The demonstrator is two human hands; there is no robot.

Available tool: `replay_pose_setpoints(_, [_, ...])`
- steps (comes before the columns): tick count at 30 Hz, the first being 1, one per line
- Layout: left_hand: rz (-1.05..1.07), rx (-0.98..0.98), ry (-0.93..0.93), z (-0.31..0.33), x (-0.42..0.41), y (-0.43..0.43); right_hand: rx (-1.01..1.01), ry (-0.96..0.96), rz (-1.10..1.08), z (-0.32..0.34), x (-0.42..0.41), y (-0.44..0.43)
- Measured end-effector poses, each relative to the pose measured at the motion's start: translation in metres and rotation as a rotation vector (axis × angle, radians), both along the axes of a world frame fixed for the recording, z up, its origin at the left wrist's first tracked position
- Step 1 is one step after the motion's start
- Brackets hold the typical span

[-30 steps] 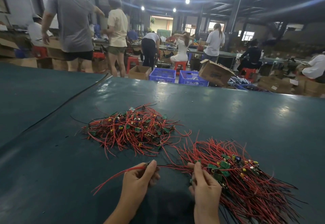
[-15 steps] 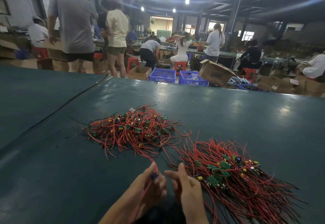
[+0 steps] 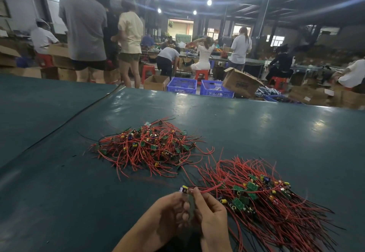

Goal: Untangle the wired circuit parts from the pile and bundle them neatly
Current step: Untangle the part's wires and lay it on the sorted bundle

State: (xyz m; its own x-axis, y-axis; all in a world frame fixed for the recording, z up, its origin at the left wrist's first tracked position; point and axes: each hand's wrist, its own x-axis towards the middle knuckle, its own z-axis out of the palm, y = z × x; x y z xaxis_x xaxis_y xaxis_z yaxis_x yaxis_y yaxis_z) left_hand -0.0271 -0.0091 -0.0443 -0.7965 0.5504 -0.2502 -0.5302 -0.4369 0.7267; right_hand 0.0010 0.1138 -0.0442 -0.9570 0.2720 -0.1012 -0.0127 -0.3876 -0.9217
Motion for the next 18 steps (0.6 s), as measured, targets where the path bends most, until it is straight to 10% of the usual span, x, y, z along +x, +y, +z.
replay_pose_setpoints(11, [0.259, -0.249, 0.297, -0.003, 0.001, 0.011, 0.191, 0.104, -0.04, -0.005, -0.003, -0.002])
replay_pose_setpoints(18, [0.322, -0.242, 0.404, 0.003, 0.002, 0.008, -0.066, -0.036, -0.29, -0.001, -0.007, 0.023])
